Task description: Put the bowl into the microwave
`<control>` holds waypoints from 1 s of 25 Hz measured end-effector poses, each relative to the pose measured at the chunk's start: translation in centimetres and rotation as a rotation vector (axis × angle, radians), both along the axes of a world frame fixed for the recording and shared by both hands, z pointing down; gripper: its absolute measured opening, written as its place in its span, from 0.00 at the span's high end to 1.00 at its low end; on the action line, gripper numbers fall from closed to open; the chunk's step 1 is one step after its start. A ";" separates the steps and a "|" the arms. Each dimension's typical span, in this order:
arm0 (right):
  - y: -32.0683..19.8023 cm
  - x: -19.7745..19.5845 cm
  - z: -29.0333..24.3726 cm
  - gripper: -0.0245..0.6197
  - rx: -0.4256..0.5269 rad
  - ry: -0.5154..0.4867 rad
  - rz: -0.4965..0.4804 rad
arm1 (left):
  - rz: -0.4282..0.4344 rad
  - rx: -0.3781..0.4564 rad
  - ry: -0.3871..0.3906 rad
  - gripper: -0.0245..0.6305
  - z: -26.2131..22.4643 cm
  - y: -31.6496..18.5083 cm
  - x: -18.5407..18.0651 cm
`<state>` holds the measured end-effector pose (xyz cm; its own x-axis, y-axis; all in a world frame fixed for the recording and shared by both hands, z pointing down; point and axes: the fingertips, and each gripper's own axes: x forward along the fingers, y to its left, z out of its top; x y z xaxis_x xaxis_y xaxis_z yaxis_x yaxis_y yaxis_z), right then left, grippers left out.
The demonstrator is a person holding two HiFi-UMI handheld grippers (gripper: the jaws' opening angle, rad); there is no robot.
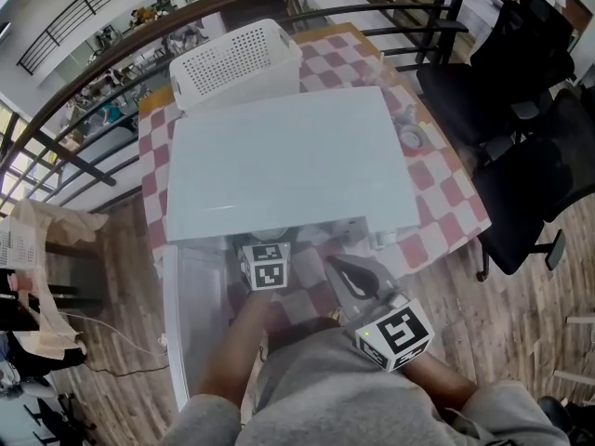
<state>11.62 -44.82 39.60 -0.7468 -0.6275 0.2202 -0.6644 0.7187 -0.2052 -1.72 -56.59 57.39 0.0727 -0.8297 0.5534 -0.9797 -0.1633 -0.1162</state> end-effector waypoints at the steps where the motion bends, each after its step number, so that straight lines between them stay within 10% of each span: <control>1: 0.0 0.0 -0.1 0.97 0.001 -0.001 0.001 | 0.007 -0.003 -0.006 0.14 -0.1 -0.2 0.1; 13: -0.8 2.7 -0.8 0.97 0.031 0.008 0.076 | 0.122 0.024 0.048 0.14 -1.1 1.2 0.7; 25: -1.3 7.6 -2.2 0.97 0.074 0.053 0.217 | -0.002 0.196 0.176 0.16 -7.8 8.0 -0.6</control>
